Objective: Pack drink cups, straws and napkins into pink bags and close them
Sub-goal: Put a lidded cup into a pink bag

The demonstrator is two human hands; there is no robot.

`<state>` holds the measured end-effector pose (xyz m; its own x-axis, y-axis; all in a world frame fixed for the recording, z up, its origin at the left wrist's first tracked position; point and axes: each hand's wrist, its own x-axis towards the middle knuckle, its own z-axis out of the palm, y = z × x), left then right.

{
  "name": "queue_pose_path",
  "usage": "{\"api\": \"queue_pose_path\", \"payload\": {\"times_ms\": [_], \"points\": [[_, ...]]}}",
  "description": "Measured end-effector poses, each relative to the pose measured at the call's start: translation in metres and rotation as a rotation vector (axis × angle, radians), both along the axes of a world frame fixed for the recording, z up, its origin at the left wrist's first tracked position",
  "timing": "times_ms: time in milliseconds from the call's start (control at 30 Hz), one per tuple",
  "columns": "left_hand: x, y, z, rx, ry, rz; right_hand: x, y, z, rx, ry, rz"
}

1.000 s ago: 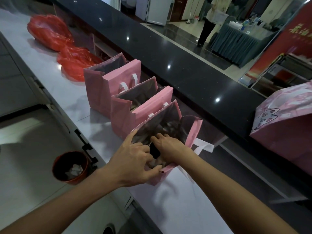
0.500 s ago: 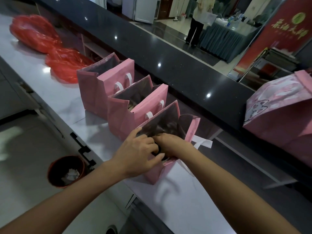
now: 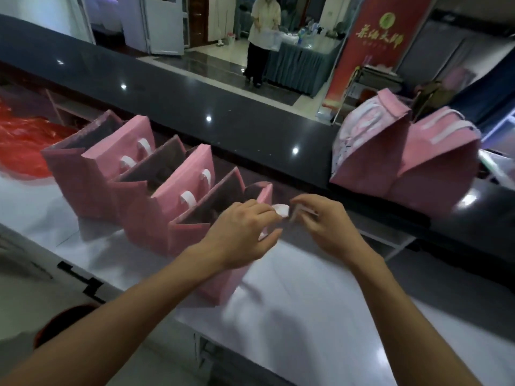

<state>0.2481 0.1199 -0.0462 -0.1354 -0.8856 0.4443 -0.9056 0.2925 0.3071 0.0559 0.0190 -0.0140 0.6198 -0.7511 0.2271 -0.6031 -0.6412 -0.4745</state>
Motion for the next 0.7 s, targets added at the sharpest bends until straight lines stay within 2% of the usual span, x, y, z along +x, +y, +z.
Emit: {"api": "queue_pose_path", "payload": {"times_ms": [333, 567, 700], "points": [[-0.239, -0.062, -0.017, 0.184, -0.154, -0.314, -0.271, 0.022, -0.050, 0.167, 0.135, -0.501], [-0.384, -0.064, -0.039, 0.299, -0.237, -0.428, -0.424, 0.065, -0.076, 0.183, 0.191, -0.697], [-0.440, -0.057, -0.052, 0.370, -0.268, -0.478, -0.486, 0.084, -0.091, 0.248, 0.293, -0.760]]}}
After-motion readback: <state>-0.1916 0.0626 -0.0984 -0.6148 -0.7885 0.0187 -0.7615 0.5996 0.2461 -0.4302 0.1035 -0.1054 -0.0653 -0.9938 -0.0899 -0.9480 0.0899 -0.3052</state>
